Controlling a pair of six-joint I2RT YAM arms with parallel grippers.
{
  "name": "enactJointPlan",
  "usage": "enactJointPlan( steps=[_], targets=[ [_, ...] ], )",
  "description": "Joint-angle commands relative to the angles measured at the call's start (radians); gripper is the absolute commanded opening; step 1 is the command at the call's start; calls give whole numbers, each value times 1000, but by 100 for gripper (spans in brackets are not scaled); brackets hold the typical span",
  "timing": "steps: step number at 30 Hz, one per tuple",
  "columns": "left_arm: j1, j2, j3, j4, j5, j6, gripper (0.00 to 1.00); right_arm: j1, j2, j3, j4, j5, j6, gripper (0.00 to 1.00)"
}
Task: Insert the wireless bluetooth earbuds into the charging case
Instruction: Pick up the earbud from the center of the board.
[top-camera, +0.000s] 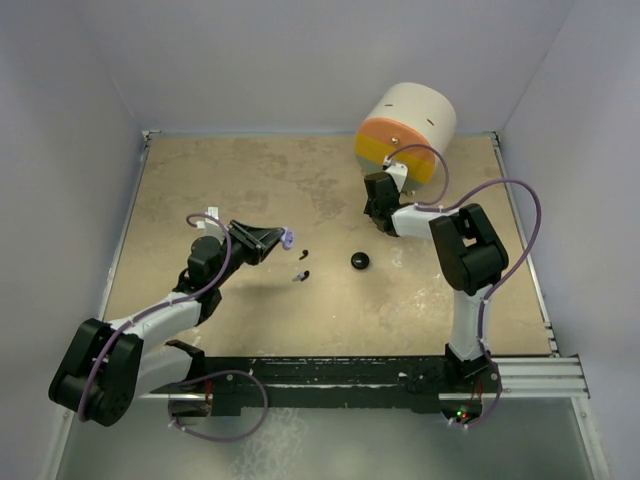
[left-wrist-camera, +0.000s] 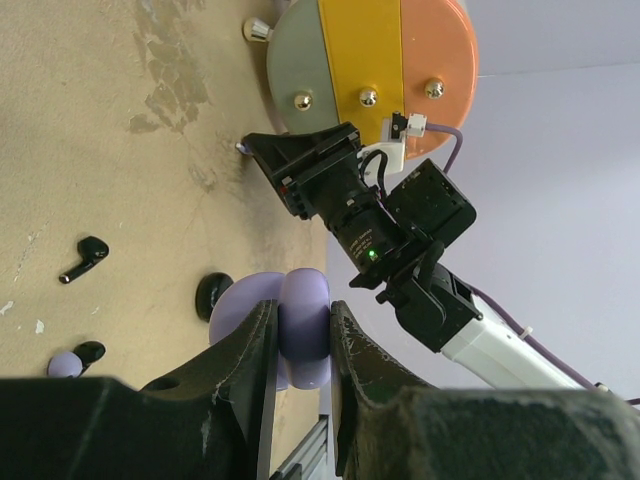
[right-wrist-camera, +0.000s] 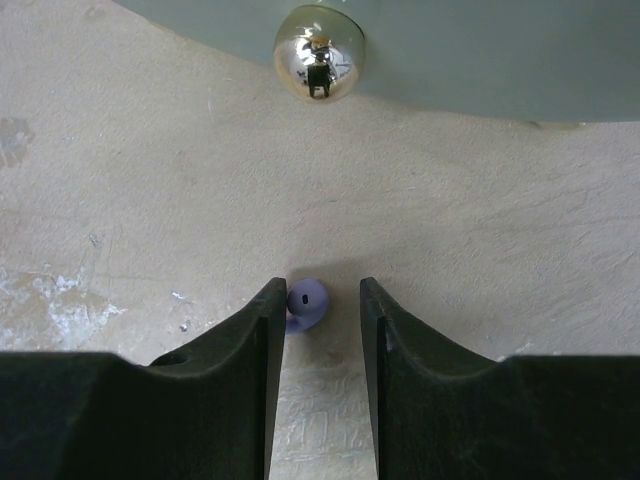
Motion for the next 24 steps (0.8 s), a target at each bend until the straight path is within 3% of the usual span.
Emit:
enactJointPlan(
  steps=[1,11,16,24],
  targets=[
    [1,2,1,83,-3,6,0,-3,39,13,-117,-5,-15,38],
    [3,9,-2,94,0,4,0,-4,38,13,-121,-9,-15,23],
    [2,20,0,99,-2,4,0,-4,18,-1,-96,4,-17,12],
    [0,61,13,113,2,18,0,36,-93,-6,-65,80,-65,7]
  ],
)
